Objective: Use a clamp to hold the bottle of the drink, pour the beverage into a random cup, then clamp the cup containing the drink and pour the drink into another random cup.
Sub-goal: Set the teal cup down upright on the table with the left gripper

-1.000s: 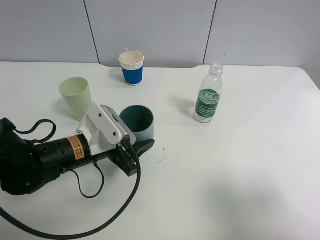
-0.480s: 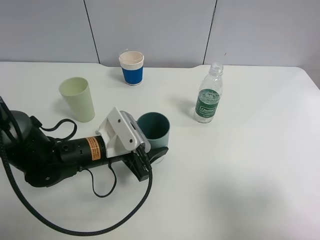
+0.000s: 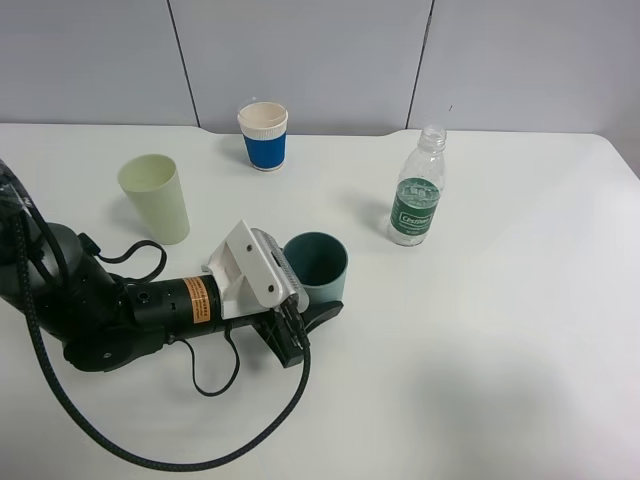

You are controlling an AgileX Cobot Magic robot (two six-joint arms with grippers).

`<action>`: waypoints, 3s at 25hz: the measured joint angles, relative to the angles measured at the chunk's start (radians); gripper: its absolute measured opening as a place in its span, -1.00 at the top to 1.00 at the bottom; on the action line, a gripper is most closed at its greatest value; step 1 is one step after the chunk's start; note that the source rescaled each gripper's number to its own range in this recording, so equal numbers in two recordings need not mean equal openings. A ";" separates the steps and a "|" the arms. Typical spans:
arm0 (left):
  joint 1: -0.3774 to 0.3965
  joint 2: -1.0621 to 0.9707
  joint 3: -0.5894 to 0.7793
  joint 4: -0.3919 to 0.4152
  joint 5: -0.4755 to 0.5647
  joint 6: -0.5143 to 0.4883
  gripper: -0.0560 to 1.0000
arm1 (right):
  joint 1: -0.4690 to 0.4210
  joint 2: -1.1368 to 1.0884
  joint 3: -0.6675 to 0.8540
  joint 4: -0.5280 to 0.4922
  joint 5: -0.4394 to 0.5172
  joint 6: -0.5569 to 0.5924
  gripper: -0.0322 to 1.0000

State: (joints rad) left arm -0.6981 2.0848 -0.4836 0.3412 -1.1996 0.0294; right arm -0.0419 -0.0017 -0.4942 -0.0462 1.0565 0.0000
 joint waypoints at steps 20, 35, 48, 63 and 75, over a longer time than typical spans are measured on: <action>0.000 0.035 0.000 -0.007 -0.016 -0.038 0.88 | 0.000 0.000 0.000 0.000 0.000 0.000 -0.96; 0.017 0.055 -0.004 -0.046 -0.049 -0.038 0.88 | 0.000 0.000 0.000 0.000 0.000 0.000 -0.96; 0.027 0.055 0.017 -0.049 -0.063 -0.039 0.88 | 0.000 0.000 0.000 0.000 0.000 0.000 -0.96; 0.027 0.055 0.023 0.011 -0.069 -0.038 0.88 | 0.000 0.000 0.000 0.000 0.000 0.000 -0.96; 0.027 0.055 0.023 -0.003 -0.053 -0.038 0.66 | 0.000 0.000 0.000 0.000 0.000 0.000 -0.96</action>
State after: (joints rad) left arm -0.6707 2.1393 -0.4607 0.3385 -1.2524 -0.0087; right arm -0.0419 -0.0017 -0.4942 -0.0462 1.0565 0.0000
